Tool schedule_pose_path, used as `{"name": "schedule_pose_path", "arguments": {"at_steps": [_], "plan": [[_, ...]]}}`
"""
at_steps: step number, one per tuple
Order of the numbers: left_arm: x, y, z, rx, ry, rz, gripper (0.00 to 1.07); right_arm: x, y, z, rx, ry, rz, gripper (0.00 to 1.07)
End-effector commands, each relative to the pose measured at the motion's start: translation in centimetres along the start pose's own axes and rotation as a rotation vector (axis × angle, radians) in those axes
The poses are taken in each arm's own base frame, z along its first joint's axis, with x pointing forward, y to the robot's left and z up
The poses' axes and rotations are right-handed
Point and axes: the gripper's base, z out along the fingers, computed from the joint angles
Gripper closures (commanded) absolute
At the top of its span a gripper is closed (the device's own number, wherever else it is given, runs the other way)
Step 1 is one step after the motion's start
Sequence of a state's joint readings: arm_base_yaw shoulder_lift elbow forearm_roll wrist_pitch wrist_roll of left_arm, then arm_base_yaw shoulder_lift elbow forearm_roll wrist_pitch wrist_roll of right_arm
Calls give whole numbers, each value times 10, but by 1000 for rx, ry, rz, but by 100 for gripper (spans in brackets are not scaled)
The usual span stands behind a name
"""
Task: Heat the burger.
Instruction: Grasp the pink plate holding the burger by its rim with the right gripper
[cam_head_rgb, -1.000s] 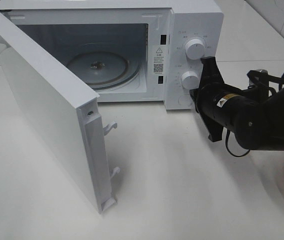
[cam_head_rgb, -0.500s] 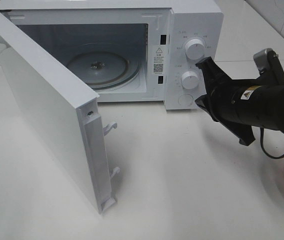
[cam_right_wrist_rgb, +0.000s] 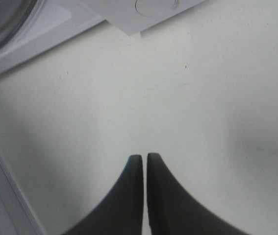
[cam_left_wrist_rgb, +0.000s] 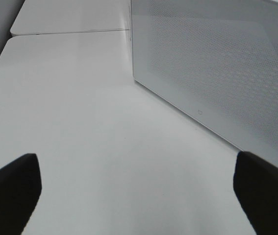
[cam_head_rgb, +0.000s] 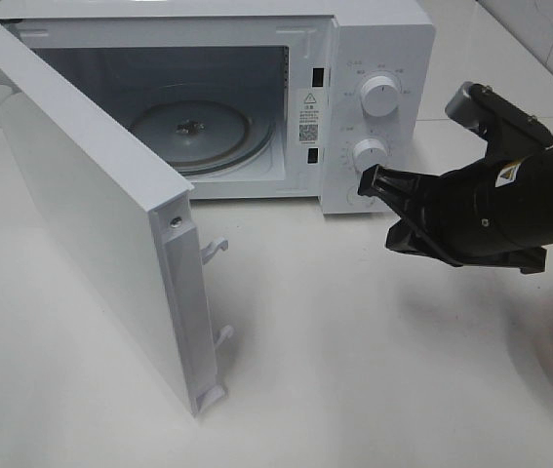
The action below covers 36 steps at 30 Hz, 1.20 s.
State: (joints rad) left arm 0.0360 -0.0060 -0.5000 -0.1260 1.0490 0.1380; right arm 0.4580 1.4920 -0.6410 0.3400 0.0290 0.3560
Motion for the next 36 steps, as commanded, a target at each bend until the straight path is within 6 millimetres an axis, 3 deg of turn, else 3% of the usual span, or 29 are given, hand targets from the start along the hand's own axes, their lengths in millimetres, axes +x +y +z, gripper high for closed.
{"name": "schedule_pose_path", "arguments": {"at_steps": [1, 8, 11, 12, 13, 14, 15, 16, 17, 18, 19, 20, 27, 36], "plan": [[1, 0, -2, -6, -25, 3, 7, -6, 0, -12, 26, 101, -190, 102], [1, 0, -2, -6, -25, 3, 7, -11, 2, -24, 90, 232, -383, 97], [1, 0, -2, -6, -25, 3, 7, -16, 3, -28, 123, 270, -432, 88], [1, 0, -2, -6, -25, 3, 7, -18, 3, -31, 149, 300, -464, 75], [1, 0, -2, -6, -25, 3, 7, -18, 3, -31, 149, 300, -464, 75], [1, 0, -2, -6, -25, 3, 7, -19, 2, -34, 175, 329, -495, 57], [1, 0, -2, -6, -25, 3, 7, -20, 2, -34, 188, 337, -519, 46], [1, 0, -2, -6, -25, 3, 7, -20, 2, -34, 188, 337, -519, 46], [1, 0, -2, -6, -25, 3, 7, -20, -1, -36, 214, 358, -561, 25], [1, 0, -2, -6, -25, 3, 7, -20, -2, -36, 224, 367, -575, 17], [1, 0, -2, -6, -25, 3, 7, -20, -2, -36, 224, 367, -575, 17], [1, 0, -2, -6, -25, 3, 7, -19, -6, -38, 256, 395, -602, 6], [1, 0, -2, -6, -25, 3, 7, -22, -16, -41, 317, 432, -616, 9], [1, 0, -2, -6, -25, 3, 7, -38, -47, -48, 428, 446, -555, 13]]}}
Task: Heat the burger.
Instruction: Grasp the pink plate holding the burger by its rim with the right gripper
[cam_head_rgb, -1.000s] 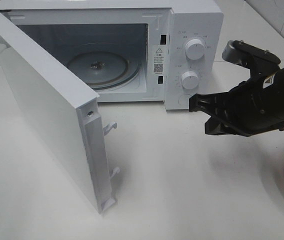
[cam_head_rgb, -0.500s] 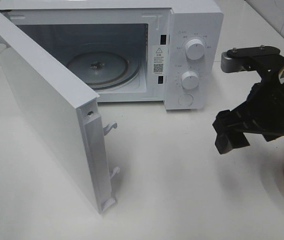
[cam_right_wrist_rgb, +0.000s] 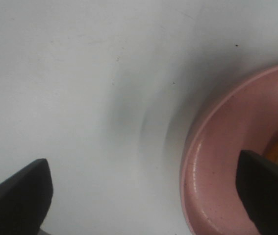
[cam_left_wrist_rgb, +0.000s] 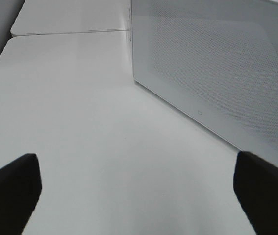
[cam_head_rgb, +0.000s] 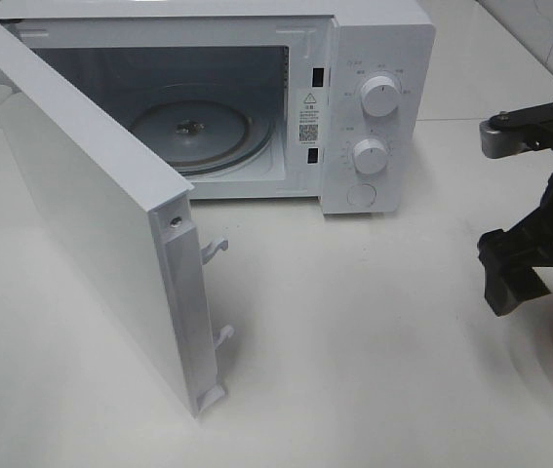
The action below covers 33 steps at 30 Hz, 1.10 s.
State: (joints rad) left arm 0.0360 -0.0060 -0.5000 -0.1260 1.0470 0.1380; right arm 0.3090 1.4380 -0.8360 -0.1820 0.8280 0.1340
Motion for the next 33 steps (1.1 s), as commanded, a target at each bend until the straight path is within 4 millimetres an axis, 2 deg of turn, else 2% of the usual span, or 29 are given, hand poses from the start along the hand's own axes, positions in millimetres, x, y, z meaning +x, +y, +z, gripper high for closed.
{"name": "schedule_pose_path", "arguments": {"at_steps": [1, 5, 7, 10, 12, 15, 18, 20, 24, 25, 33], "plan": [[1, 0, -2, -6, -23, 3, 7, 2, -16, 0, 36, 16, 30, 14], [1, 0, -2, -6, -23, 3, 7, 8, -26, 4, 49, 36, 62, 14], [1, 0, -2, -6, -23, 3, 7, 20, -33, 15, 52, 64, 96, 17], [1, 0, -2, -6, -23, 3, 7, 23, -34, 18, 52, 68, 96, 17], [1, 0, -2, -6, -23, 3, 7, 33, -36, 30, 46, 63, 111, 20], [1, 0, -2, -6, -23, 3, 7, 38, -38, 39, 42, 63, 121, 21], [1, 0, -2, -6, -23, 3, 7, 39, -38, 42, 41, 68, 124, 22], [1, 0, -2, -6, -23, 3, 7, 38, -37, 54, 34, 82, 118, 23], [1, 0, -2, -6, -23, 3, 7, 37, -36, 65, 27, 106, 112, 24], [1, 0, -2, -6, -23, 3, 7, 37, -35, 74, 22, 120, 108, 25], [1, 0, -2, -6, -23, 3, 7, 35, -33, 97, 15, 149, 80, 27]]}}
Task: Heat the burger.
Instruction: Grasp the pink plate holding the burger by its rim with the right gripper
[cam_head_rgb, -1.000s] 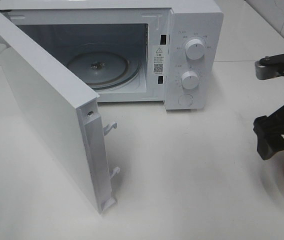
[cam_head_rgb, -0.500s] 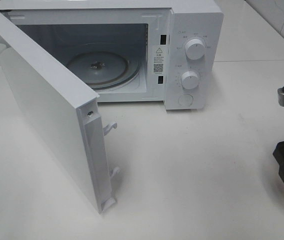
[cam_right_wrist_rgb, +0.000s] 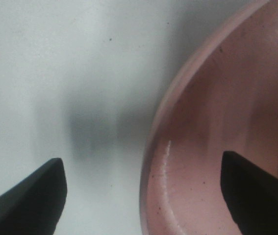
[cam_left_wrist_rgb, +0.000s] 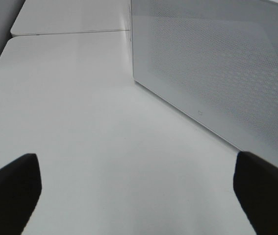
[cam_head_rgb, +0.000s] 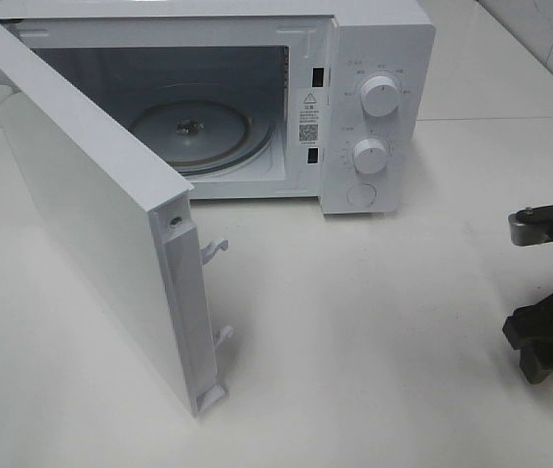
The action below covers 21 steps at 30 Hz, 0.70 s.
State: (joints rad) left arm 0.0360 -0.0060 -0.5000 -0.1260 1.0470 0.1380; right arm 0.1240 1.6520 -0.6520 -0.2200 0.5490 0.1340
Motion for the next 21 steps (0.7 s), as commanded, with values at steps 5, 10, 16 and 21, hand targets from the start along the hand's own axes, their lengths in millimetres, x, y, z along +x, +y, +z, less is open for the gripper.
{"name": "schedule_pose_path", "arguments": {"at_steps": [5, 10, 16, 21], "plan": [[1, 0, -2, -6, -23, 3, 7, 1, 0, 19, 8, 48, -32, 29], [1, 0, -2, -6, -23, 3, 7, 1, -1, 20, 20, 49, 2, 41], [1, 0, -2, -6, -23, 3, 7, 1, -2, 20, 31, 47, 19, 81], [1, 0, -2, -6, -23, 3, 7, -1, -3, 20, 39, 34, -3, 107]]}}
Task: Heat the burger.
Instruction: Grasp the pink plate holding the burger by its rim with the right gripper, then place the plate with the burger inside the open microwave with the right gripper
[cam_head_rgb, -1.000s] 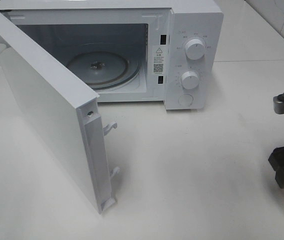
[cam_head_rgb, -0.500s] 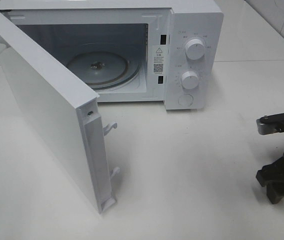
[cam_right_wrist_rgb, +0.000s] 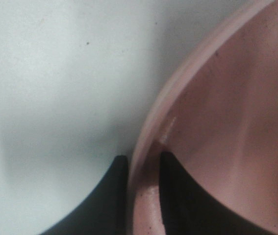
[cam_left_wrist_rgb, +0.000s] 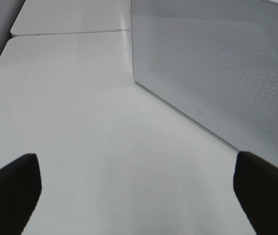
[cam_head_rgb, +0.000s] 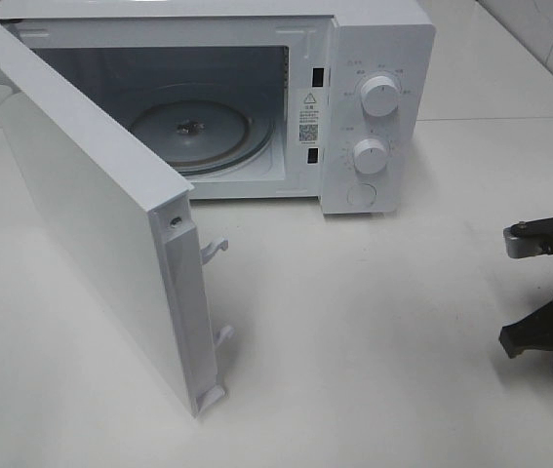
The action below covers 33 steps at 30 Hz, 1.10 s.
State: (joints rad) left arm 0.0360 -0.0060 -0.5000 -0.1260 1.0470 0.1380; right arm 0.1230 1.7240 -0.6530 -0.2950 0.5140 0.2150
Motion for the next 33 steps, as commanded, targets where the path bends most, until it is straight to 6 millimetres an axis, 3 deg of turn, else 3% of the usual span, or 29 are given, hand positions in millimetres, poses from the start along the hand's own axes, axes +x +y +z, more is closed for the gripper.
{"name": "schedule_pose_path", "arguments": {"at_steps": [1, 18, 33], "plan": [[1, 0, -2, -6, -23, 3, 7, 1, -2, 2, 11, 4, -11, 107], [1, 0, -2, -6, -23, 3, 7, 4, -8, -12, 77, 3, 33, 107], [1, 0, -2, -6, -23, 3, 7, 9, 8, -44, 255, -35, -61, 107]]}}
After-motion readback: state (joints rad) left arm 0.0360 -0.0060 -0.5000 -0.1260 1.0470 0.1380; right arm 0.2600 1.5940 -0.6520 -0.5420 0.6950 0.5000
